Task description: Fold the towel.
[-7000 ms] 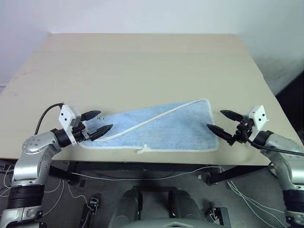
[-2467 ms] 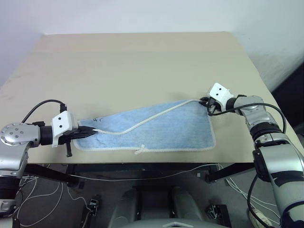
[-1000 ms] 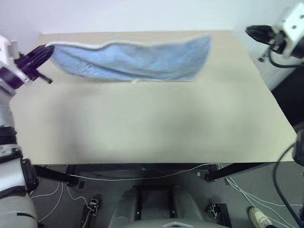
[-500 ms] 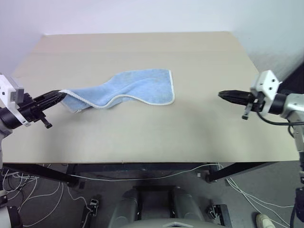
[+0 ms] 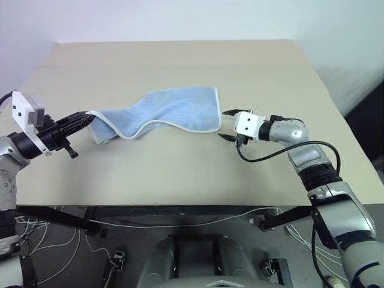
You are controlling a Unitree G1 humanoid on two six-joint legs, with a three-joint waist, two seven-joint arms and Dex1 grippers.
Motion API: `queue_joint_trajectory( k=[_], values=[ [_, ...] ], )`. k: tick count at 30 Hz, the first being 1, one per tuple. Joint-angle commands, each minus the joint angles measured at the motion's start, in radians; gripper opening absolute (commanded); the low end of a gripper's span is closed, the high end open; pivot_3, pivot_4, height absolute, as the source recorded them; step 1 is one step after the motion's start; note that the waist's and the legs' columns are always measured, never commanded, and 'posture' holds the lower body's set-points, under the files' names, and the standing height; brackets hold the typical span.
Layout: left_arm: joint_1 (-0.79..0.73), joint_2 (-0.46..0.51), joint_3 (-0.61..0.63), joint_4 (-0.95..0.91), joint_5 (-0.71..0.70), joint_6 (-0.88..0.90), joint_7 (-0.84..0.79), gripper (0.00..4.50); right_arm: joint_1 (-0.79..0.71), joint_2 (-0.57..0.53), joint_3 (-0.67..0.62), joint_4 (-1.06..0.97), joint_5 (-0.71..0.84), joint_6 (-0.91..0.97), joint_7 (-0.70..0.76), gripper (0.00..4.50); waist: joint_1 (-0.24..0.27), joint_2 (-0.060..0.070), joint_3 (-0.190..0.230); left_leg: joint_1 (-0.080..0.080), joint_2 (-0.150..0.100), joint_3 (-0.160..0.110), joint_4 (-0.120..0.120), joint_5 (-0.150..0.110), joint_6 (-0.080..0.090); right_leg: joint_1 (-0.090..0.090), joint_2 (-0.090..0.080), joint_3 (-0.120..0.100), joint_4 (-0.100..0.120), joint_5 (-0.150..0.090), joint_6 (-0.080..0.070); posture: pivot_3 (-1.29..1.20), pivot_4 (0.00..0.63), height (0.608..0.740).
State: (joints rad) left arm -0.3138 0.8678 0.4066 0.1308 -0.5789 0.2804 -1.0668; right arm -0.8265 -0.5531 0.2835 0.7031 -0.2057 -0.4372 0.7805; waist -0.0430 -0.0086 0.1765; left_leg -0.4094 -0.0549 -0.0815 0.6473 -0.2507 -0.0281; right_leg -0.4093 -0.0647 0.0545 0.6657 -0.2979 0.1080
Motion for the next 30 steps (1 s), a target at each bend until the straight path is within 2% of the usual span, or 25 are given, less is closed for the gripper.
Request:
queue_joint_trajectory(
  k=[1, 10, 17, 22, 26, 30],
  values=[
    [0.005, 0.004, 0.025, -0.057, -0.017, 0.006, 0.008, 0.0, -0.077, 0.013, 0.038, 0.115, -0.104, -0.149, -0.109, 3.32, -0.002, 0.0, 0.0, 0.0, 0.0, 0.0, 0.0, 0.0, 0.0, 0.0, 0.0, 0.0, 0.0, 0.0, 0.0, 0.0, 0.15, 0.74],
    [0.028, -0.011, 0.044, -0.101, -0.03, 0.027, 0.033, 0.0, -0.179, 0.062, 0.129, 0.326, -0.286, -0.28, -0.331, 3.32, -0.005, 0.0, 0.0, 0.0, 0.001, 0.0, 0.0, 0.001, -0.001, 0.0, 0.001, 0.0, 0.0, 0.0, 0.0, 0.0, 0.15, 0.74],
    [0.025, -0.016, 0.039, -0.114, -0.038, 0.033, 0.045, 0.0, -0.236, 0.111, 0.2, 0.418, -0.406, -0.278, -0.5, 3.32, -0.005, 0.0, 0.0, 0.0, 0.001, 0.0, 0.0, 0.001, -0.001, 0.0, 0.001, 0.0, 0.0, 0.0, 0.0, 0.0, 0.15, 0.74],
    [0.019, -0.016, 0.037, -0.119, -0.039, 0.036, 0.051, 0.0, -0.259, 0.127, 0.231, 0.457, -0.455, -0.268, -0.565, 3.32, -0.011, 0.0, 0.0, 0.0, 0.001, 0.0, 0.0, 0.001, -0.002, 0.0, 0.002, 0.0, 0.001, 0.0, 0.0, 0.0, 0.15, 0.74],
    [0.016, -0.015, 0.038, -0.115, -0.037, 0.035, 0.052, 0.0, -0.263, 0.121, 0.235, 0.475, -0.46, -0.275, -0.568, 2.42, -0.017, 0.0, 0.0, 0.001, 0.001, 0.0, -0.001, 0.001, -0.002, 0.0, 0.002, 0.0, 0.001, 0.0, 0.0, 0.0, 0.15, 0.74],
    [0.015, -0.016, 0.037, -0.113, -0.037, 0.036, 0.054, 0.0, -0.259, 0.111, 0.231, 0.479, -0.449, -0.289, -0.552, 0.96, -0.02, 0.0, 0.0, 0.0, 0.001, 0.0, -0.001, 0.001, -0.002, 0.0, 0.002, 0.0, 0.001, 0.0, 0.0, 0.0, 0.15, 0.74]
  ],
)
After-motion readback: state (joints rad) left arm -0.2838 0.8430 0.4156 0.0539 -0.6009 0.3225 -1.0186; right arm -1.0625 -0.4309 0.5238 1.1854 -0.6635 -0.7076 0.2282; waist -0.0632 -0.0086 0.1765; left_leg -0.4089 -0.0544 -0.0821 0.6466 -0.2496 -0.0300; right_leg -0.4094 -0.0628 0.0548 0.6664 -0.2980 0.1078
